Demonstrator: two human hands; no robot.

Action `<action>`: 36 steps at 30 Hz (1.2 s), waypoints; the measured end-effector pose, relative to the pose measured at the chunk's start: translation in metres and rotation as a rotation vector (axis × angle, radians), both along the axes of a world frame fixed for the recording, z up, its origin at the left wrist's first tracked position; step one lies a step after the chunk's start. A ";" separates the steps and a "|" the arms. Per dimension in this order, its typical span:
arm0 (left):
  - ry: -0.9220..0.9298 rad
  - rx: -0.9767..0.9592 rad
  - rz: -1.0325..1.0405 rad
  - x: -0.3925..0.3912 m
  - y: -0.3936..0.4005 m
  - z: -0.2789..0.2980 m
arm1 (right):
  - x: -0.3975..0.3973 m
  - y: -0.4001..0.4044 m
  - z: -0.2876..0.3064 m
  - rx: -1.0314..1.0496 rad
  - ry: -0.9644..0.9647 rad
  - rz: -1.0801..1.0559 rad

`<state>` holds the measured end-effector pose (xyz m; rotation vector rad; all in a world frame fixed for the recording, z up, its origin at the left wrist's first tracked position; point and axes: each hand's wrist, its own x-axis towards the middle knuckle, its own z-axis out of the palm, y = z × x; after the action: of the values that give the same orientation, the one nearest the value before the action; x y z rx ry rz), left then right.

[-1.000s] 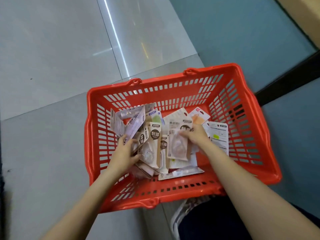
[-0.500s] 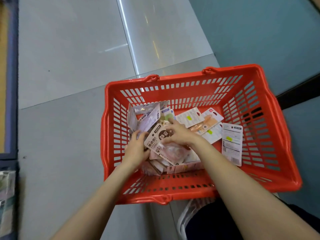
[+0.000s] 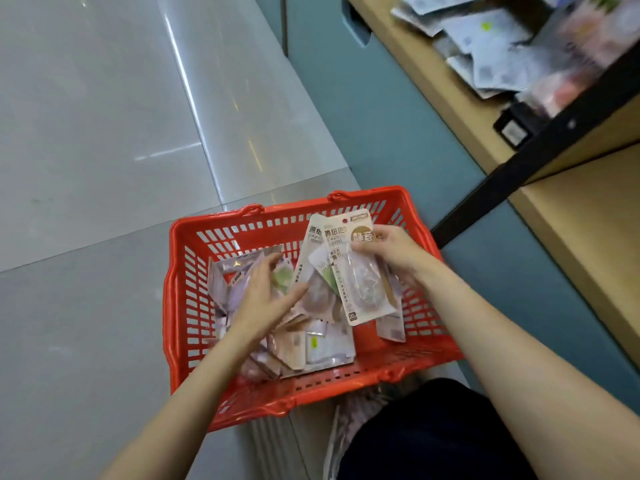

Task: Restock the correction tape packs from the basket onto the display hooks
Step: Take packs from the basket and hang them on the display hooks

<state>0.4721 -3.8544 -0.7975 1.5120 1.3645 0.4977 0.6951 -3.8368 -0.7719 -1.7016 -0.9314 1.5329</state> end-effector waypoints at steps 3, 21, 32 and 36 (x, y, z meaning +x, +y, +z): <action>-0.269 -0.057 -0.096 0.049 0.020 0.065 | 0.024 -0.002 0.077 0.146 0.047 -0.027; -0.971 0.216 -0.333 0.224 -0.034 0.405 | 0.113 -0.164 0.415 1.006 -0.068 -0.718; -1.061 0.240 -0.265 0.254 -0.054 0.477 | 0.163 -0.203 0.527 1.199 -0.396 -0.984; -1.006 0.271 -0.219 0.247 -0.040 0.485 | 0.193 -0.173 0.551 1.113 -0.725 -0.947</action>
<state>0.7194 -3.8946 -0.3130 1.2841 0.3531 1.1340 0.8884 -4.0103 -0.2207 -1.3972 -0.8224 -0.2792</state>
